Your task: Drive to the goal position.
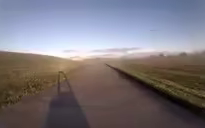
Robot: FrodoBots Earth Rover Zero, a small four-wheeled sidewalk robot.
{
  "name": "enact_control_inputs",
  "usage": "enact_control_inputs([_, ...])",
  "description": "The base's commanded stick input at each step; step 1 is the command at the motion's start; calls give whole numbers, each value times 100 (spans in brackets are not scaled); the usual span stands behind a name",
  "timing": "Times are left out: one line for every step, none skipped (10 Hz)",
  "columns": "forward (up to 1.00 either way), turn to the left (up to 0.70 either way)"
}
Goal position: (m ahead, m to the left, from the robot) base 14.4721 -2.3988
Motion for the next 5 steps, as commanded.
enact_control_inputs([70, 0])
enact_control_inputs([70, 0])
enact_control_inputs([70, 0])
enact_control_inputs([70, 0])
enact_control_inputs([70, 0])
